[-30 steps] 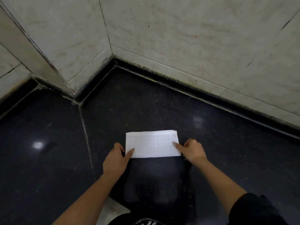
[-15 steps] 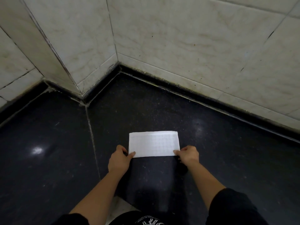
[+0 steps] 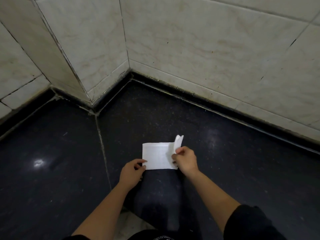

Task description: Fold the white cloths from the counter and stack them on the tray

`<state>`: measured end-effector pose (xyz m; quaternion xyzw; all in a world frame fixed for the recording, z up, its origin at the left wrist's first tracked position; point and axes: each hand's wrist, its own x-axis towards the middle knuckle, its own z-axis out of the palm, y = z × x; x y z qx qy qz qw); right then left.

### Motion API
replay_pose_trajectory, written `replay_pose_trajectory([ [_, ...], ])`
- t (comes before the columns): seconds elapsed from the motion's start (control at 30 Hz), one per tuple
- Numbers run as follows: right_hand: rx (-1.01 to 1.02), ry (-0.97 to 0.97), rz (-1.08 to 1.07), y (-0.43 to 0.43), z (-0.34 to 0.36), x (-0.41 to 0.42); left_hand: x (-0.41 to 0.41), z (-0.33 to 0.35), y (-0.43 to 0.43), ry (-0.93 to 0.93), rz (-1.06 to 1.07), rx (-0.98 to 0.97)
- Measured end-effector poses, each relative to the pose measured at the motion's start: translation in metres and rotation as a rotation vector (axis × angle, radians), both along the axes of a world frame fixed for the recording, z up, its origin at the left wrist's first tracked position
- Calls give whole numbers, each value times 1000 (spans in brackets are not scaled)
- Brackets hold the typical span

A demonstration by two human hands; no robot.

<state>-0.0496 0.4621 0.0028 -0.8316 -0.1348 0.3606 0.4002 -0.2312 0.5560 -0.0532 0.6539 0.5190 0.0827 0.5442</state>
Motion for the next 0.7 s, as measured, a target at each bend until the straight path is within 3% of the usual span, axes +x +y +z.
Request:
replay_pose_trajectory([
  [0.13, -42, -49, 173, 21, -5, -22, -1, -4, 2, -15, 3, -45],
  [0.47, -130, -33, 354, 50, -22, -51, -5, -3, 6, -68, 29, -134],
  [0.7, -115, 129, 398, 47, -20, -51, -3, 3, 6, -78, 77, -166],
])
